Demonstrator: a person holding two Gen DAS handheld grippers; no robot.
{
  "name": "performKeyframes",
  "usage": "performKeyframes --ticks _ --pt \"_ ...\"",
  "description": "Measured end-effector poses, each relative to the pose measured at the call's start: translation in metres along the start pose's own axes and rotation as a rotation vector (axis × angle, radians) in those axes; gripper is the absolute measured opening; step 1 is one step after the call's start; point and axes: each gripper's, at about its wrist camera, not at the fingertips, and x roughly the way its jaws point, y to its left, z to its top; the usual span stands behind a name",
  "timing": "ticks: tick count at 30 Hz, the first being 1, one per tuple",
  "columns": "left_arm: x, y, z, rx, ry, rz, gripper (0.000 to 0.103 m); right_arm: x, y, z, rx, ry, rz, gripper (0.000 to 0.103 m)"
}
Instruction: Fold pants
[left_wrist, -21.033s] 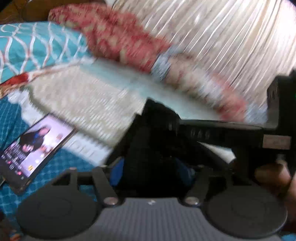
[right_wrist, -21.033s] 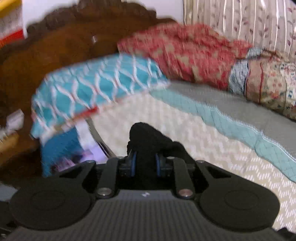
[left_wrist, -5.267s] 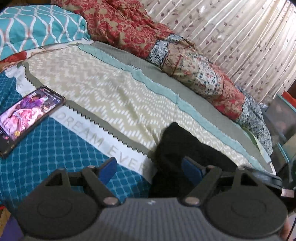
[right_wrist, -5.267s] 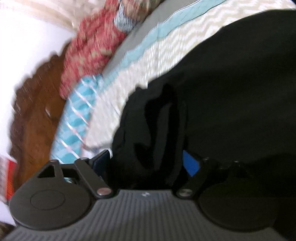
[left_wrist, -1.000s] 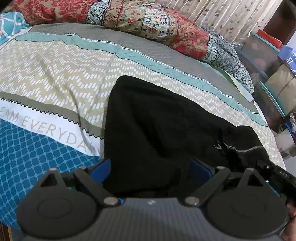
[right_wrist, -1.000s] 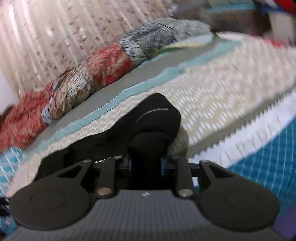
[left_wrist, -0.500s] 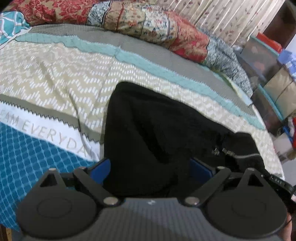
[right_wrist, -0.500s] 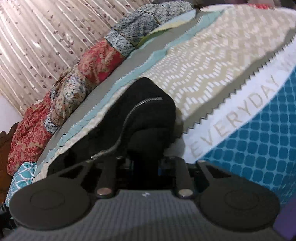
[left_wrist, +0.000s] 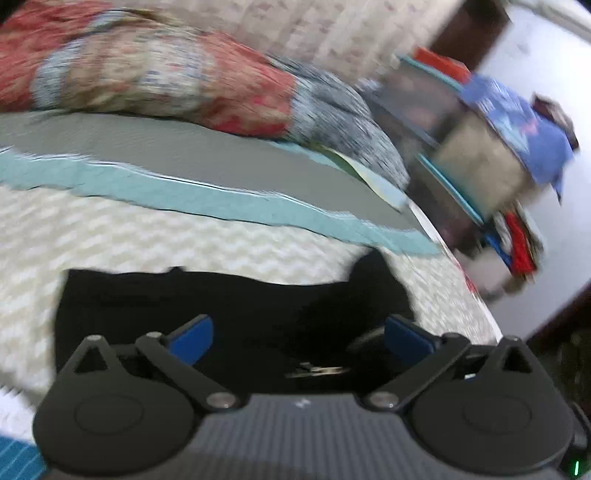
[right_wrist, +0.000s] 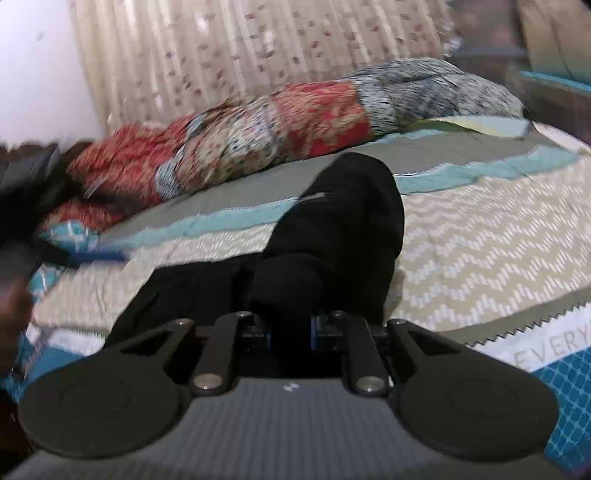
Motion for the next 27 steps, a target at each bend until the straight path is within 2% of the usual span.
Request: performKeyframes --ticks 4,7,9,10,11,12,14,17,18,19,20,21,23,27 --pt "0.039 -0.034 0.009 0.049 0.098 -0.046 0.103 0.002 0.005 -0.001 -0.052 0.001 -0.002 0.020" --pt "0.066 -0.045 0.004 0.067 0.147 -0.008 0.101 0.000 0.005 -0.002 -0.049 -0.006 -0.002 0.020" --pt "0.074 -0.049 -0.001 0.070 0.179 -0.019 0.065 -0.002 0.008 -0.004 -0.060 -0.009 -0.001 0.020" --pt "0.077 -0.049 -0.003 0.066 0.202 -0.054 0.040 -0.004 0.012 -0.007 -0.074 -0.007 -0.006 0.021" --pt "0.076 -0.050 -0.004 0.062 0.200 -0.067 0.031 -0.004 0.016 -0.009 -0.082 0.000 -0.014 0.023" --pt "0.072 -0.050 -0.005 0.072 0.187 -0.069 0.028 -0.005 0.014 -0.011 -0.079 0.000 -0.017 0.027" --pt "0.067 -0.049 -0.007 0.084 0.171 -0.065 0.026 -0.007 0.008 -0.012 -0.050 -0.012 0.000 0.032" --pt "0.061 -0.042 -0.006 0.059 0.157 -0.061 0.025 -0.007 0.000 -0.015 -0.039 -0.014 -0.012 0.053" --pt "0.060 -0.039 -0.005 0.044 0.155 -0.067 0.025 -0.005 -0.001 -0.018 -0.043 -0.008 -0.025 0.053" --pt "0.060 -0.036 -0.003 0.031 0.155 -0.073 0.025 -0.002 -0.002 -0.020 -0.039 0.012 -0.026 0.052" --pt "0.059 -0.033 -0.003 0.020 0.153 -0.078 0.025 0.001 -0.002 -0.020 -0.031 0.030 -0.019 0.034" --pt "0.057 -0.030 -0.002 0.016 0.149 -0.078 0.025 0.002 0.001 -0.018 -0.033 0.035 -0.015 0.022" --pt "0.047 -0.024 0.002 0.008 0.119 -0.086 0.025 -0.002 0.012 -0.011 -0.068 0.009 -0.001 0.016" --pt "0.005 0.007 0.010 -0.051 0.030 -0.140 0.025 -0.013 0.053 0.007 -0.198 -0.065 0.063 0.015"
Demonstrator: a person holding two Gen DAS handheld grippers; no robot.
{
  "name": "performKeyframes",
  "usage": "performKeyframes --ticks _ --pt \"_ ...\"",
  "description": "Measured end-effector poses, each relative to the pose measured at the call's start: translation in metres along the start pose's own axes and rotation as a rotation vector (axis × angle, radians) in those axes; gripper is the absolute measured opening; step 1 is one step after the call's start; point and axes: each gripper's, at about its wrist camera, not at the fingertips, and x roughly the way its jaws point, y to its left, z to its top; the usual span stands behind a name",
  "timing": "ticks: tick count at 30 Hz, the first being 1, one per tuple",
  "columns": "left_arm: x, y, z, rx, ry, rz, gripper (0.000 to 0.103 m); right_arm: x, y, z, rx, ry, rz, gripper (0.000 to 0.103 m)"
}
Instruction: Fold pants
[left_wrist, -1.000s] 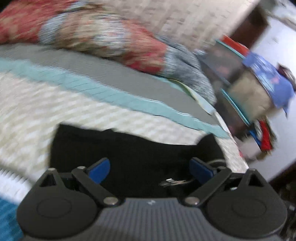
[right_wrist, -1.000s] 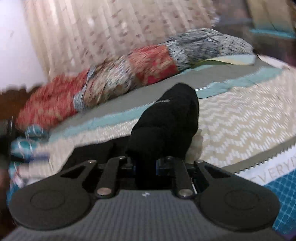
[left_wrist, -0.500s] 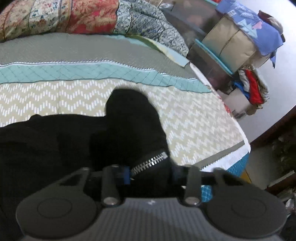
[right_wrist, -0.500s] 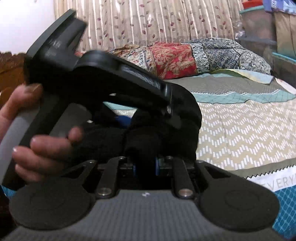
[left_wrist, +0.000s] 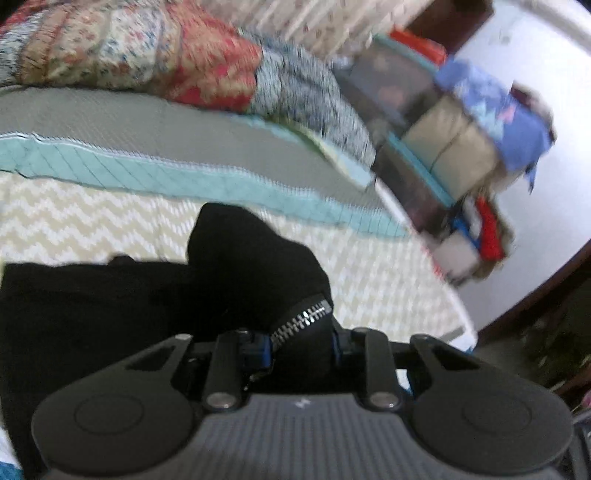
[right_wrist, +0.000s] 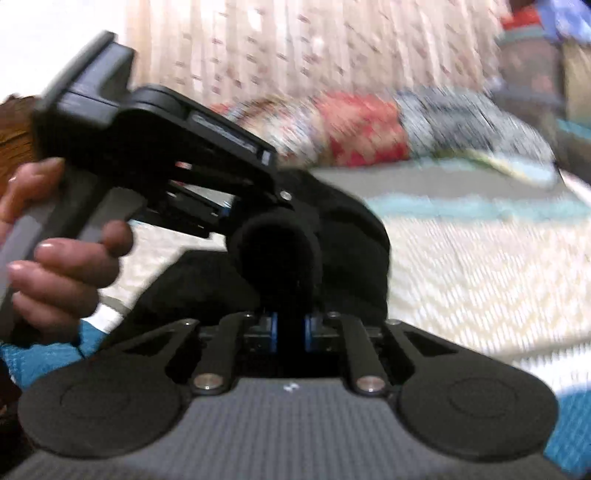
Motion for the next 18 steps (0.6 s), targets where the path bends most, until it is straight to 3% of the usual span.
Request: performKeyframes --ticks 4,9,10,12,13,14,15,17,18 --pt "-0.048 0.044 -0.010 -0.058 -0.083 0.013 0.025 0.009 0.047 0.015 -0.177 -0.025 0.078 0.015" --pt "-0.076 0.121 -0.044 -0.229 -0.130 0.148 0.026 0.053 0.101 0.009 -0.327 0.063 0.182 0.017" --pt "-0.073 0.135 -0.051 -0.246 -0.124 0.185 0.031 0.065 0.109 0.002 -0.361 0.095 0.200 0.020" --pt "-0.055 0.163 -0.064 -0.316 -0.036 0.319 0.047 0.091 0.121 -0.013 -0.430 0.219 0.236 0.042" --pt "-0.051 0.172 -0.070 -0.348 -0.009 0.355 0.055 0.093 0.123 -0.017 -0.433 0.234 0.228 0.042" --pt "-0.051 0.176 -0.076 -0.364 -0.016 0.346 0.061 0.087 0.121 -0.015 -0.420 0.221 0.240 0.042" --pt "-0.055 0.176 -0.079 -0.373 -0.041 0.324 0.064 0.080 0.118 -0.011 -0.403 0.213 0.263 0.047" --pt "-0.062 0.173 -0.082 -0.369 -0.079 0.315 0.080 0.064 0.106 -0.003 -0.351 0.186 0.308 0.059" --pt "-0.067 0.171 -0.085 -0.363 -0.099 0.313 0.082 0.057 0.099 0.000 -0.319 0.170 0.324 0.060"
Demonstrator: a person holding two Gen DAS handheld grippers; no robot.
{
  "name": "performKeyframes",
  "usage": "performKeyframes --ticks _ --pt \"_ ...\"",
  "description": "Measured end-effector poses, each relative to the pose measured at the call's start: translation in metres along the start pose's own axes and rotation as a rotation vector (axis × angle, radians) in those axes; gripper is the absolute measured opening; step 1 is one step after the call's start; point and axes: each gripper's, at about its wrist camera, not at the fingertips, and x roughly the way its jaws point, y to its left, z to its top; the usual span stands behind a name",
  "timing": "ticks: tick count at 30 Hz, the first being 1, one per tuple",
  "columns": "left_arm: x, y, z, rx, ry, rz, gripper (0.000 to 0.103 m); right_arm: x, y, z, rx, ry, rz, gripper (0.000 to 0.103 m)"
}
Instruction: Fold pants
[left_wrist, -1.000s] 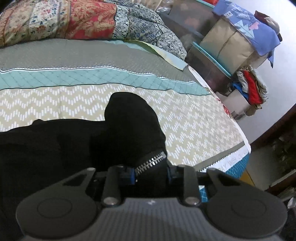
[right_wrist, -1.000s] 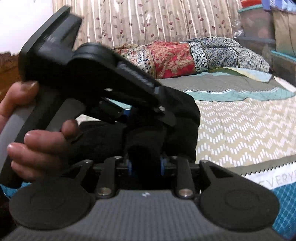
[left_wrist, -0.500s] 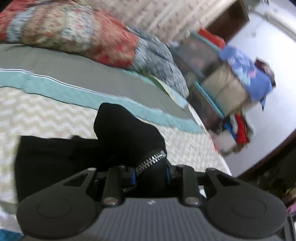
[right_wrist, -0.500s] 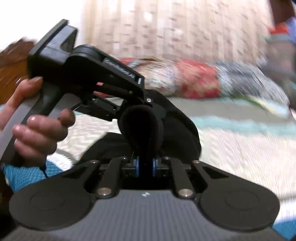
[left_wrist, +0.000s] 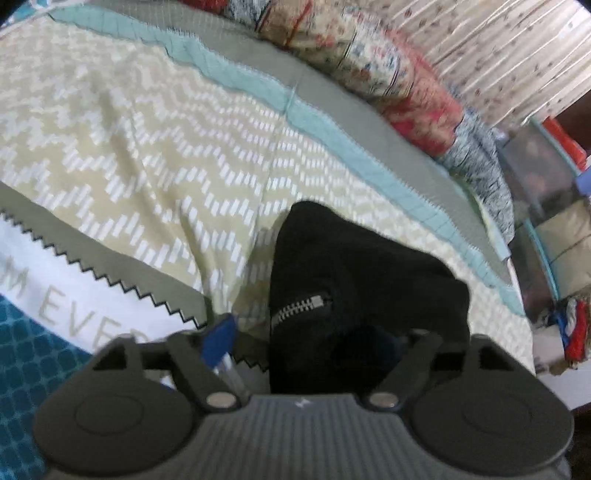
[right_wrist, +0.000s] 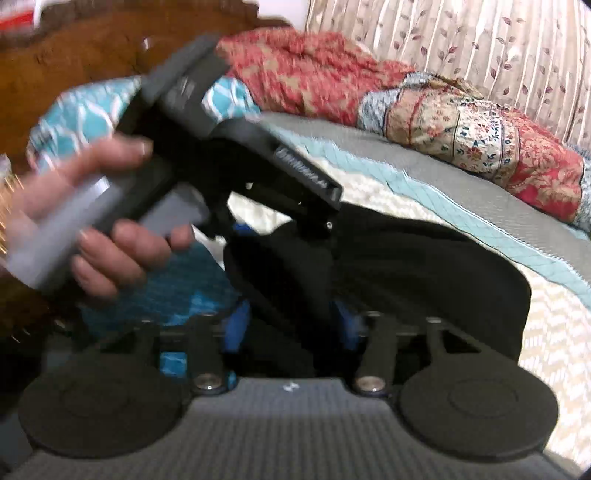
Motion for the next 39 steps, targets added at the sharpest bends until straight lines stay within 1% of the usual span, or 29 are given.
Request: performKeyframes --ticks 4,5,6,7,8,9,10,11,13,14,15,16,17,18,19,20,22,24,25,26,27,29,30,31,32,34,36,38,39 --pt "-0.017 0.003 -0.010 -0.013 -0.016 -0.054 0.083 -0.028 -0.015 0.000 0.102 -0.072 0.039 0.058" --pt "-0.021 0.000 -0.015 -0.006 -0.019 -0.062 0.083 -0.031 -0.018 0.000 0.121 -0.084 0.035 0.056" --pt "-0.024 -0.002 -0.019 0.005 -0.019 -0.063 0.083 -0.033 -0.020 0.001 0.136 -0.090 0.025 0.048" --pt "-0.026 -0.005 -0.024 0.019 -0.018 -0.058 0.079 -0.033 -0.020 -0.002 0.147 -0.090 0.016 0.044" --pt "-0.028 -0.006 -0.029 0.037 -0.018 -0.050 0.073 -0.031 -0.023 -0.002 0.158 -0.085 0.006 0.038" --pt "-0.028 -0.010 -0.033 0.058 -0.015 -0.046 0.068 -0.026 -0.028 -0.003 0.172 -0.069 -0.009 0.037" --pt "-0.029 -0.011 -0.036 0.069 -0.005 -0.051 0.058 -0.018 -0.033 -0.004 0.185 -0.041 -0.030 0.037" --pt "-0.028 -0.010 -0.040 0.070 0.010 -0.058 0.055 -0.010 -0.036 -0.008 0.193 -0.007 -0.057 0.038" --pt "-0.023 -0.009 -0.042 0.044 0.040 -0.055 0.055 0.008 -0.042 -0.019 0.195 0.078 -0.109 0.042" --pt "-0.022 -0.008 -0.043 0.027 0.052 -0.067 0.053 0.013 -0.042 -0.027 0.187 0.101 -0.107 0.045" --pt "-0.020 -0.009 -0.042 0.012 0.061 -0.084 0.050 0.014 -0.038 -0.034 0.159 0.089 -0.114 0.045" --pt "-0.020 -0.011 -0.042 0.010 0.060 -0.087 0.044 0.013 -0.032 -0.039 0.122 0.075 -0.138 0.043" --pt "-0.020 -0.015 -0.040 0.019 0.054 -0.082 0.037 0.012 -0.028 -0.039 0.107 0.071 -0.160 0.032" --pt "-0.022 -0.020 -0.039 0.031 0.047 -0.081 0.035 0.008 -0.029 -0.036 0.121 0.057 -0.157 0.008" --pt "-0.025 -0.023 -0.038 0.034 0.040 -0.097 0.033 0.005 -0.033 -0.030 0.135 0.033 -0.170 0.008" --pt "-0.029 -0.026 -0.037 0.029 0.035 -0.134 0.032 -0.005 -0.034 -0.026 0.131 0.002 -0.210 0.008" --pt "-0.034 -0.029 -0.037 0.015 0.025 -0.205 0.030 -0.019 -0.034 -0.017 0.083 -0.050 -0.296 0.008" --pt "-0.035 -0.031 -0.038 0.012 0.018 -0.256 0.029 -0.024 -0.039 -0.011 0.044 -0.073 -0.338 0.008" --pt "-0.032 -0.030 -0.040 0.014 0.022 -0.256 0.029 -0.024 -0.038 -0.011 0.027 -0.069 -0.347 0.008" --pt "-0.027 -0.031 -0.042 0.014 0.033 -0.238 0.029 -0.022 -0.038 -0.015 0.017 -0.057 -0.351 0.008" --pt "-0.018 -0.029 -0.047 0.024 0.055 -0.204 0.030 -0.016 -0.039 -0.021 0.017 -0.033 -0.345 0.008" --pt "-0.002 -0.023 -0.056 0.050 0.091 -0.116 0.032 0.002 -0.044 -0.034 0.051 0.062 -0.298 0.009" --pt "0.000 -0.018 -0.059 0.054 0.090 -0.109 0.032 0.014 -0.048 -0.041 0.086 0.123 -0.251 0.010" --pt "-0.002 -0.014 -0.060 0.040 0.081 -0.127 0.032 0.022 -0.049 -0.047 0.111 0.163 -0.226 0.011" --pt "-0.005 -0.012 -0.059 0.026 0.083 -0.135 0.032 0.024 -0.048 -0.050 0.119 0.173 -0.224 0.015" --pt "-0.013 -0.013 -0.057 0.030 0.082 -0.124 0.033 0.019 -0.048 -0.046 0.115 0.157 -0.200 0.019" --pt "-0.023 -0.015 -0.055 0.048 0.069 -0.111 0.037 0.009 -0.051 -0.040 0.142 0.128 -0.143 0.038" --pt "-0.037 -0.017 -0.055 0.073 0.039 -0.105 0.052 -0.011 -0.056 -0.032 0.192 0.076 -0.079 0.039" --pt "-0.046 -0.017 -0.054 0.083 0.013 -0.098 0.053 -0.025 -0.059 -0.034 0.226 0.041 -0.055 0.039"
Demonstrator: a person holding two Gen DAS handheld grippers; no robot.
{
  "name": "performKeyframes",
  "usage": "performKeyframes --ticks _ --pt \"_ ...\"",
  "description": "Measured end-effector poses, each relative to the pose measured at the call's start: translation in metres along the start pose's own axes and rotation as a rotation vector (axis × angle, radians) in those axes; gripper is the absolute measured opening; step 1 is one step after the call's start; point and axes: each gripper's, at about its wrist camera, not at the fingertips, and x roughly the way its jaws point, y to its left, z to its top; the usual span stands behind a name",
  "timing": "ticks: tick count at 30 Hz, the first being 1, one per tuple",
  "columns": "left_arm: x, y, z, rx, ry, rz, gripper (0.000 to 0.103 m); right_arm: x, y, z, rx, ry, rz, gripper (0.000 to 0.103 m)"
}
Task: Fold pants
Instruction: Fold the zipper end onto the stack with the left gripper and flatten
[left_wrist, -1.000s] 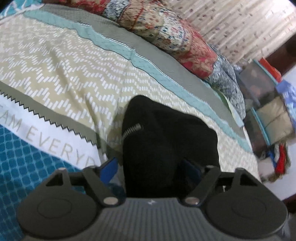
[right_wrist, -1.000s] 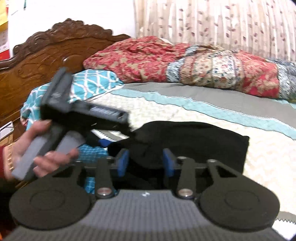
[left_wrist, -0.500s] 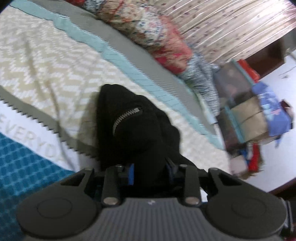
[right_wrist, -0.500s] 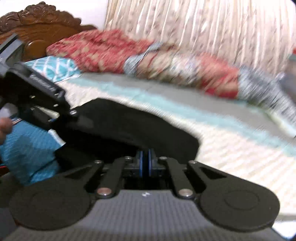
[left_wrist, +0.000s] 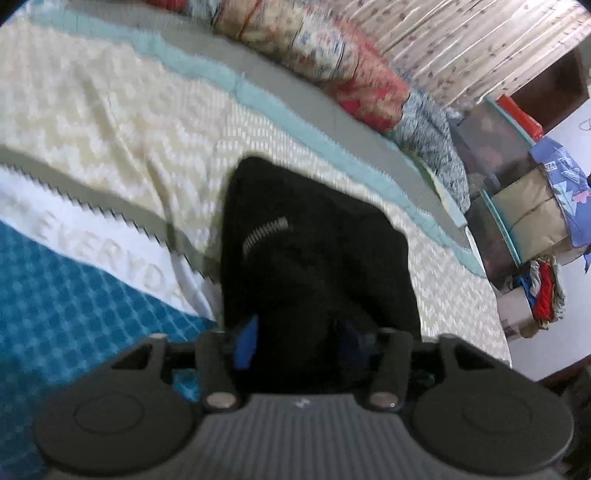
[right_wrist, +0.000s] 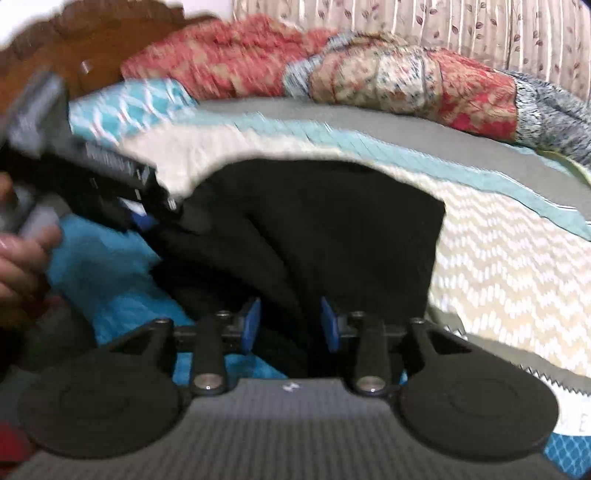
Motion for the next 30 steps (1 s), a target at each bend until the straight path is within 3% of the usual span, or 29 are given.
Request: performKeyframes --ticks 2,6,11,16,19,21,24,30 --pt "-0.015 0.001 0.004 0.001 -0.039 -0.004 0.053 -0.016 -0.008 0.008 0.067 -0.058 0.033 0.039" --pt "-0.031 -0.002 0.022 -0.025 -0.109 -0.028 0.052 -0.025 -0.028 0.028 0.187 -0.142 -0.004 0.038" --pt "-0.010 -0.037 0.032 0.091 -0.099 -0.052 0.050 -0.004 -0.040 0.045 0.271 -0.172 -0.013 0.037" --pt "0.034 -0.038 0.015 0.108 0.020 -0.005 0.049 0.028 -0.030 0.021 0.320 -0.074 0.003 0.037" --pt "0.053 -0.024 0.002 0.127 0.057 0.059 0.032 0.062 -0.035 -0.010 0.310 0.074 -0.090 0.035" --pt "0.050 -0.020 0.002 0.120 0.049 0.041 0.030 0.059 -0.044 -0.022 0.357 0.036 -0.062 0.038" --pt "0.048 -0.014 0.006 0.083 0.065 0.023 0.030 0.057 -0.045 -0.017 0.367 0.056 -0.065 0.038" --pt "0.050 -0.024 0.001 0.132 0.048 0.066 0.030 0.055 -0.046 -0.025 0.390 0.033 -0.056 0.040"
